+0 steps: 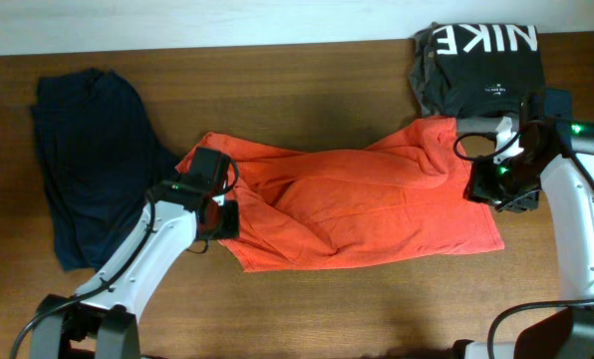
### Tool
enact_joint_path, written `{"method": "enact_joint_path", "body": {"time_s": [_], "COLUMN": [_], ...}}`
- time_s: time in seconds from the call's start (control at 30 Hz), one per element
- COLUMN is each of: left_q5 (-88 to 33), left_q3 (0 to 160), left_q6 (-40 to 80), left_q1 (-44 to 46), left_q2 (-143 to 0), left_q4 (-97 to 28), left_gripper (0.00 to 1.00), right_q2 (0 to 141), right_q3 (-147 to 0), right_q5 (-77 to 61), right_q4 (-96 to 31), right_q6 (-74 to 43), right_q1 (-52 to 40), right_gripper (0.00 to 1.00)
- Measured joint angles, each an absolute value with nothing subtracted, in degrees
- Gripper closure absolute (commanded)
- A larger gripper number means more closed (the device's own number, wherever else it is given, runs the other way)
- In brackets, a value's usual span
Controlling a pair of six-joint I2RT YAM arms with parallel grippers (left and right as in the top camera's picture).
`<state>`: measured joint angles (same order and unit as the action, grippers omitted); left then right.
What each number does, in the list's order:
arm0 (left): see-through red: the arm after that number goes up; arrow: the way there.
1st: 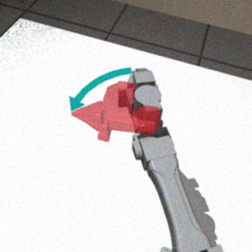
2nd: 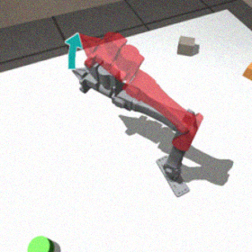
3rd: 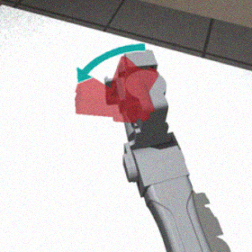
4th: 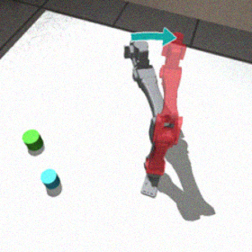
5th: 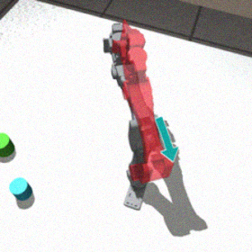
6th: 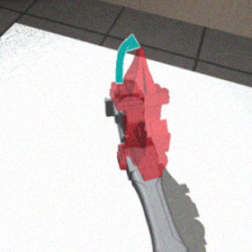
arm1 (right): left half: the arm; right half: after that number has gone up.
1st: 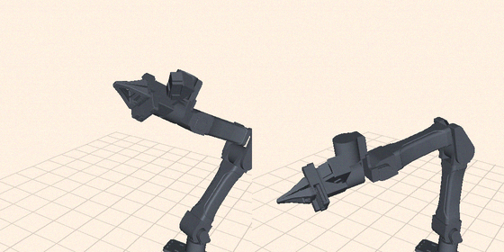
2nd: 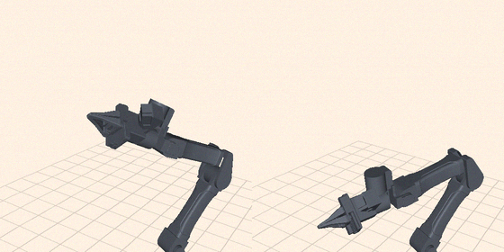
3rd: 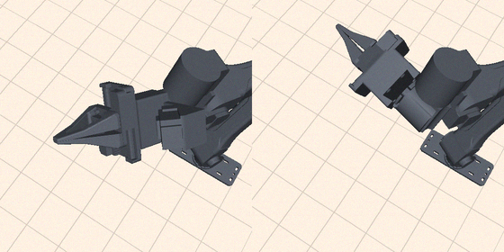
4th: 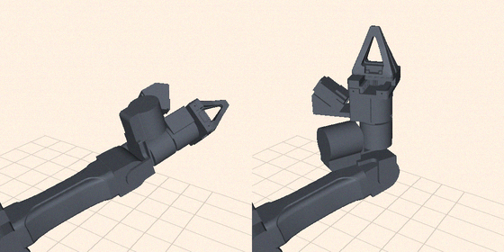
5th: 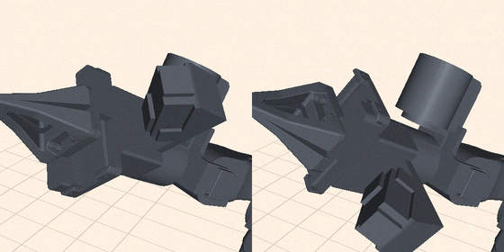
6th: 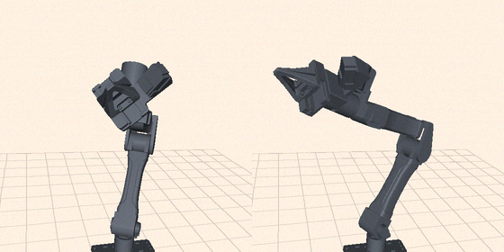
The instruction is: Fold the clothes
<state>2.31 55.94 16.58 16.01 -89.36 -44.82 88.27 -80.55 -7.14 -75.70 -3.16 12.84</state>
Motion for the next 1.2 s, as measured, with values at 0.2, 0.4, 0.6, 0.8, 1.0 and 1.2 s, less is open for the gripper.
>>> {"method": "enact_joint_path", "body": {"time_s": [0.2,0.4,0.6,0.8,1.0,1.2], "left_q5": [-0.3,0.0,0.6,0.6,-0.2,2.0], "left_q3": [50.1,46.3,45.6,46.4,54.4,68.8], "left_q6": [20.4,24.5,25.7,26.2,25.3,23.4], "left_q1": [16.0,16.0,16.0,15.9,15.9,15.9], "left_q2": [-89.4,-90.0,-92.9,-93.8,-91.9,-81.2], "left_q4": [-40.5,-33.6,-29.1,-29.6,-48.6,-60.8], "left_gripper": [0.5,0.5,0.77,1.0,0.99,1.0], "right_q2": [88.3,88.3,88.3,88.3,88.3,88.3], "right_q3": [-80.6,-80.6,-80.6,-80.6,-80.6,-80.6], "right_q5": [-7.1,-7.1,-7.1,-7.1,-7.1,-7.7], "right_q4": [-75.6,-75.5,-75.6,-75.6,-76.6,-79.5], "right_q6": [-3.2,-3.1,-3.0,-3.0,-3.1,-3.4], "right_q1": [12.8,12.8,12.8,12.8,12.8,12.8], "right_gripper": [0.54,0.54,0.54,0.54,0.54,0.49]}}
